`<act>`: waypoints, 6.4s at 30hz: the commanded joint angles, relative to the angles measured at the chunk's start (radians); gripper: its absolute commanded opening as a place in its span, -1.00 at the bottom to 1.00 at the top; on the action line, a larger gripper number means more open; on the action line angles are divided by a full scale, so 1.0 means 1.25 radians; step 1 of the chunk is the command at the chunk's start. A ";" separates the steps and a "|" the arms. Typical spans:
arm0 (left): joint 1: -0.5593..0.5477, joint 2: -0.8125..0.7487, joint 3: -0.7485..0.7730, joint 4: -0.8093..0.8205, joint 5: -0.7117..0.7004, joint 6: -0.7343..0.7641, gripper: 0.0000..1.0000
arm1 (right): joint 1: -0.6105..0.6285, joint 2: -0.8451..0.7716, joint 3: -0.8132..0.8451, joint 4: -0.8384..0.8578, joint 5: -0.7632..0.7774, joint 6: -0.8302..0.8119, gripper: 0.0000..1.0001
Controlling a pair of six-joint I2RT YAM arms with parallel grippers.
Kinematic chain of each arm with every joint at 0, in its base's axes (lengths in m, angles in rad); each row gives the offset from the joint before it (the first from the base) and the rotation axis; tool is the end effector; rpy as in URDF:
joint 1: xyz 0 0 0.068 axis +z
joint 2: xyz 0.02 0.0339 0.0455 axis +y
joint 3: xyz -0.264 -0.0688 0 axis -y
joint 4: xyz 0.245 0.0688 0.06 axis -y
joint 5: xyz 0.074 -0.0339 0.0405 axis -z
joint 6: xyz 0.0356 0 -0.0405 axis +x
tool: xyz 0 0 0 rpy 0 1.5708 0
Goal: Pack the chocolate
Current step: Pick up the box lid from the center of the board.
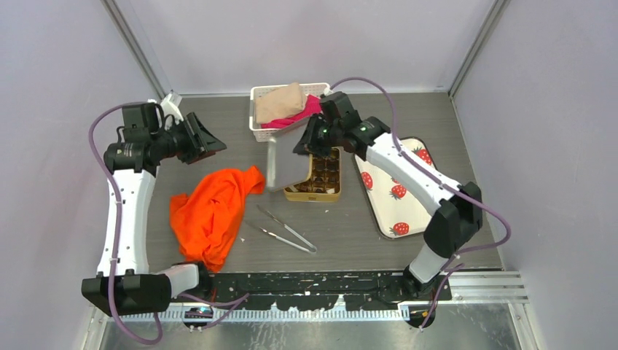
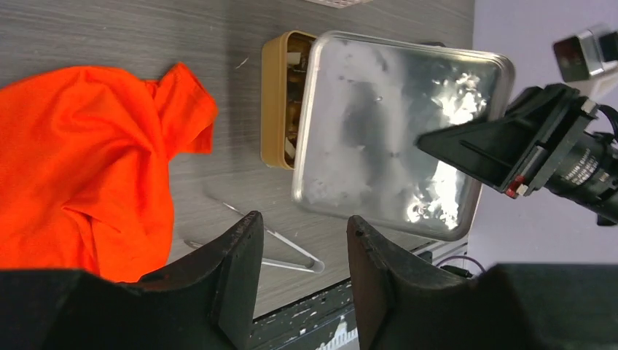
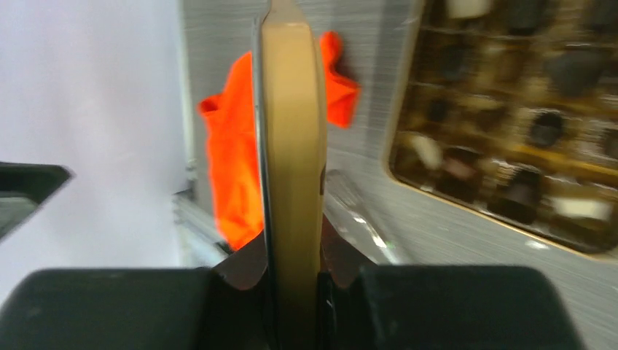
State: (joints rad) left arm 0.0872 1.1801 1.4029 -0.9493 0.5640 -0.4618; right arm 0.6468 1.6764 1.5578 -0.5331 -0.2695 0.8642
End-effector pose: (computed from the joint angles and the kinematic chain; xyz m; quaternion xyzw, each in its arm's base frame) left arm 0.2238 0.0005 0.4011 -0.1278 0.8743 -0.3227 0.3394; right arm 0.3010 0.2392 0.3409 0.0371 0.8894 0.3890 0.2374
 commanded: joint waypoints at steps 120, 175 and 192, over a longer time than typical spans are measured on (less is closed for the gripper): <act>-0.879 -0.043 -0.121 0.443 -0.567 0.198 -1.00 | -0.112 -0.141 0.362 -0.422 0.299 0.006 0.99; -0.234 0.103 -0.066 0.790 0.626 -0.427 -1.00 | -0.213 -0.392 -0.337 0.547 -0.756 0.196 -0.53; -0.177 0.067 -0.003 0.395 0.349 -0.154 0.99 | -0.222 -0.427 -0.228 0.167 -0.498 0.019 -0.99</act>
State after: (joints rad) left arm -0.1772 1.3251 1.3376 -0.2424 1.1507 -0.8295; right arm 0.3775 1.1667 1.1965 -0.1886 -1.0302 0.9688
